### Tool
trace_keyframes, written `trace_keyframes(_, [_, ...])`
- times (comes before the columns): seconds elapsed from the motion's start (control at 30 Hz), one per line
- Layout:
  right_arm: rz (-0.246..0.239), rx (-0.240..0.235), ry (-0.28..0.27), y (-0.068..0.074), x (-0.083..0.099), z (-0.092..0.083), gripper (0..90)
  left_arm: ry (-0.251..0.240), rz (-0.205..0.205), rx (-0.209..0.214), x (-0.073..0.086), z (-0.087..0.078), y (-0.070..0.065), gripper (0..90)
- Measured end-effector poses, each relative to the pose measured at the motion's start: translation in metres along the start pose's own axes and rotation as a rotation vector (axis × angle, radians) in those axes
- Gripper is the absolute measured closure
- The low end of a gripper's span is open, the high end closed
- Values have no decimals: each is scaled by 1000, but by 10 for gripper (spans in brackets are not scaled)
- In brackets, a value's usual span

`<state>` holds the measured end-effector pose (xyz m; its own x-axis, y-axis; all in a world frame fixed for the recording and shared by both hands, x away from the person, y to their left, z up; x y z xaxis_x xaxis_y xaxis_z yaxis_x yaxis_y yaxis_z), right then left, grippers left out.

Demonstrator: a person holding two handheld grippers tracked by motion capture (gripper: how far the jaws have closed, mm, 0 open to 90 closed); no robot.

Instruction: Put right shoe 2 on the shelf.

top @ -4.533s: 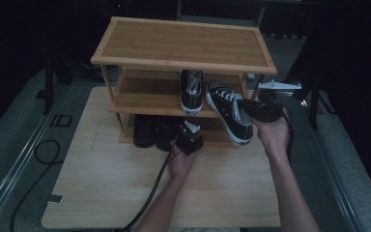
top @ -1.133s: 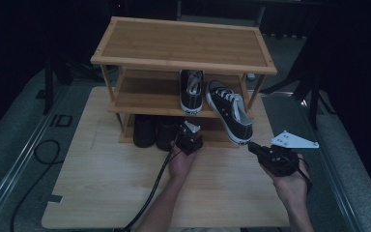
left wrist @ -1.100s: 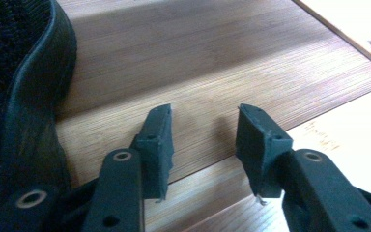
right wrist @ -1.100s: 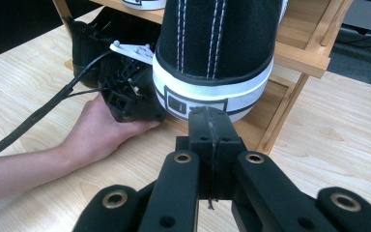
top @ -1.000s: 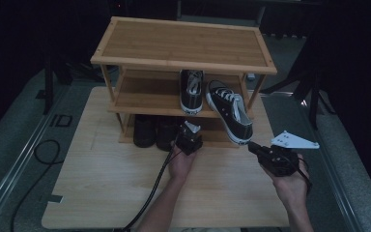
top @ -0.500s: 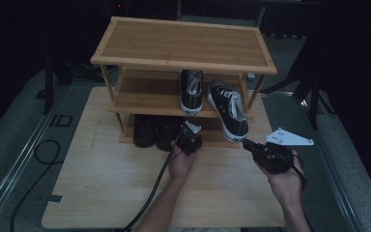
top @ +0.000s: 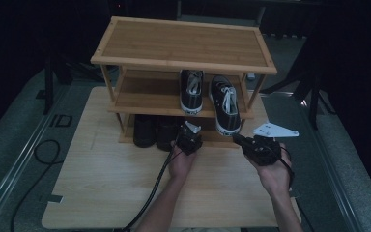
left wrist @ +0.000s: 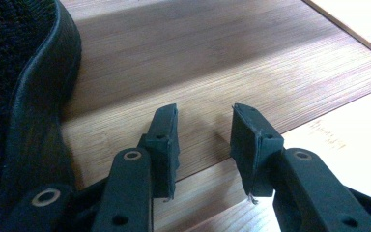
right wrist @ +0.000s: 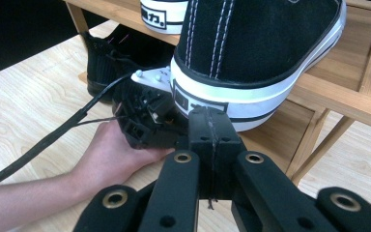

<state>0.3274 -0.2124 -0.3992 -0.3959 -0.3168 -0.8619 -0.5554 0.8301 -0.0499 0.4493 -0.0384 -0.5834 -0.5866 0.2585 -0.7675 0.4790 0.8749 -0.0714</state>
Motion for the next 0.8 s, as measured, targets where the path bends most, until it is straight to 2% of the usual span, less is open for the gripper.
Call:
trace_keyframes(0.1, [12,-4,2,-3,-1,4,900,0,0,-1,0,0,0,628])
trace_keyframes(0.43, [8,-7,15,-9,-1,5,900,-2,1,-5,0,0,0,628])
trace_keyframes(0.5, [-2,20,18,-12,-1,5,900,-2,1,-5,0,0,0,628])
trace_keyframes(0.6, [11,8,18,-15,-1,5,900,-2,1,-4,0,0,0,628])
trace_keyframes(0.73, [4,46,18,-18,-4,7,900,-5,-2,-3,0,0,0,628])
trace_keyframes(0.8, [17,41,19,-21,-4,10,900,-6,-3,-3,0,0,0,628])
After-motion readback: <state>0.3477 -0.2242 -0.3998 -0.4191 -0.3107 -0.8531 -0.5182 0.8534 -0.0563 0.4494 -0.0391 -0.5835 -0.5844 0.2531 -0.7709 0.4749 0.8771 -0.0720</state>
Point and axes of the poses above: each handheld gripper's, and its own axes: z roughly forward along the jaws, x roughly out of its underside, y roughly to its left, the point moved 4 cm from there along z, roughly forward along the jaws, and after that the axes turned 5 degrees about x, right-handed, at the moved point
